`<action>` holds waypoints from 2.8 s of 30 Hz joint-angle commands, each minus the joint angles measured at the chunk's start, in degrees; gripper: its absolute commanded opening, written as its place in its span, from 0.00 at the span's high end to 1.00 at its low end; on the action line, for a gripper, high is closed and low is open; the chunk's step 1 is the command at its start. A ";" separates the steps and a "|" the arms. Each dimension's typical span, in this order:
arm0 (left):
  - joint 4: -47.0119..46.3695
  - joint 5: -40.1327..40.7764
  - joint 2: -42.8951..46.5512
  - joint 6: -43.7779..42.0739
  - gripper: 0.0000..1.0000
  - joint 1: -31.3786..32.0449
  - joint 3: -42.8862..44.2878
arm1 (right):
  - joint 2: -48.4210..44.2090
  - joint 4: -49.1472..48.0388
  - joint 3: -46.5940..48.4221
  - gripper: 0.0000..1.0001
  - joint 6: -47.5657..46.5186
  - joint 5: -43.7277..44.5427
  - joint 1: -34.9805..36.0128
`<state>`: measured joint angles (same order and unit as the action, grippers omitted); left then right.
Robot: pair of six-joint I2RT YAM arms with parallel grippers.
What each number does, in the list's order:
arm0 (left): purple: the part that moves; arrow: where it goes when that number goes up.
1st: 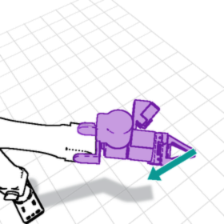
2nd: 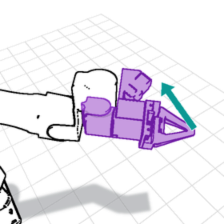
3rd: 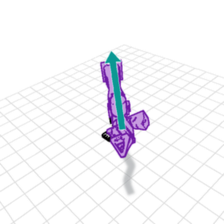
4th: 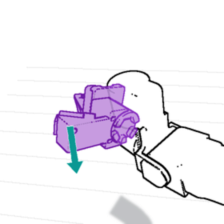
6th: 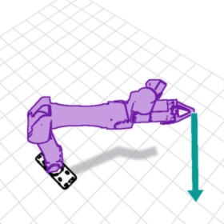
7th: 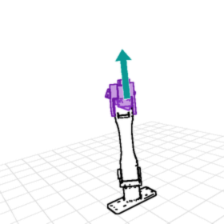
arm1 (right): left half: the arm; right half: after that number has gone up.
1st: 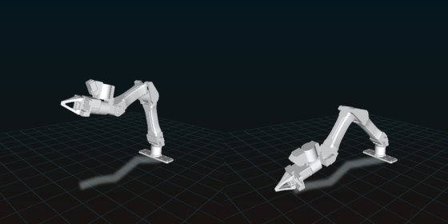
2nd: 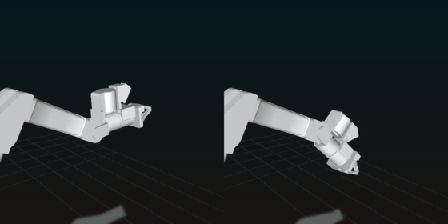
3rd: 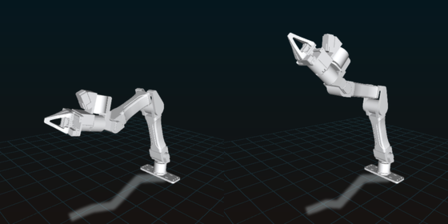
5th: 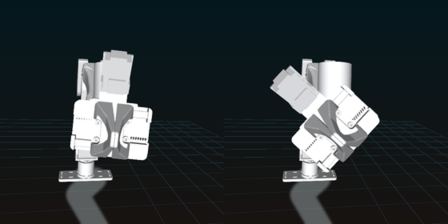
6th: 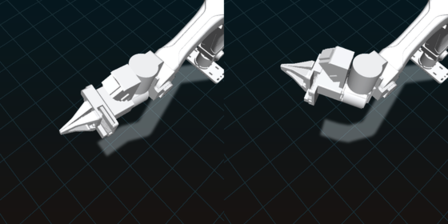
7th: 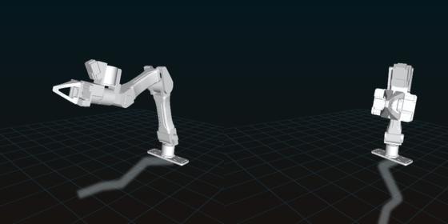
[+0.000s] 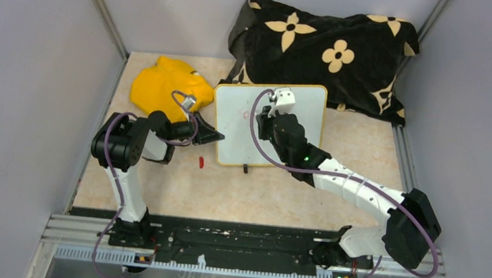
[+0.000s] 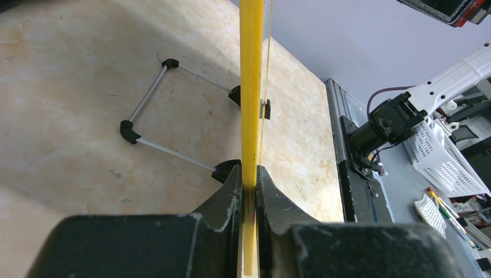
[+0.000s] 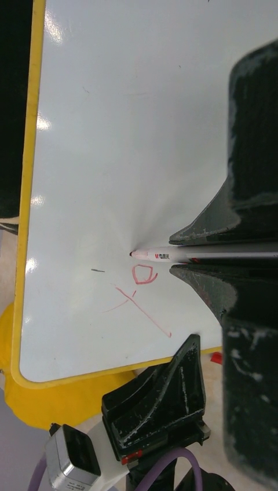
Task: Write a sentence on the whiteboard
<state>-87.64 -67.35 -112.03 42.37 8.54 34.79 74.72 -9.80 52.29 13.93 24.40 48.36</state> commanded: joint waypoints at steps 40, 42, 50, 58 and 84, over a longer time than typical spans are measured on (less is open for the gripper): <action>-1.05 -1.30 0.41 -1.05 1.00 1.00 -0.07 | -4.44 1.76 -2.52 1.00 0.03 5.05 -1.77; -1.05 -1.37 0.43 -1.08 1.00 1.17 -0.08 | -4.10 1.72 -2.10 1.00 -0.04 4.93 -1.84; 0.44 -1.47 0.80 -2.34 1.00 1.57 -0.08 | -2.36 1.55 0.88 1.00 -0.72 4.46 -1.88; 0.54 -1.50 0.76 -2.29 1.00 1.57 -0.08 | -0.67 1.29 2.83 1.00 -1.11 4.09 -2.06; 0.95 -1.47 0.91 -2.39 1.00 1.57 0.11 | -13.02 3.34 -3.21 1.00 0.13 5.90 -3.77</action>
<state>-86.59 -67.55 -111.94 41.10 9.13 34.79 63.79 -5.17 50.72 13.67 27.27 45.98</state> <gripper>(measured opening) 0.135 0.106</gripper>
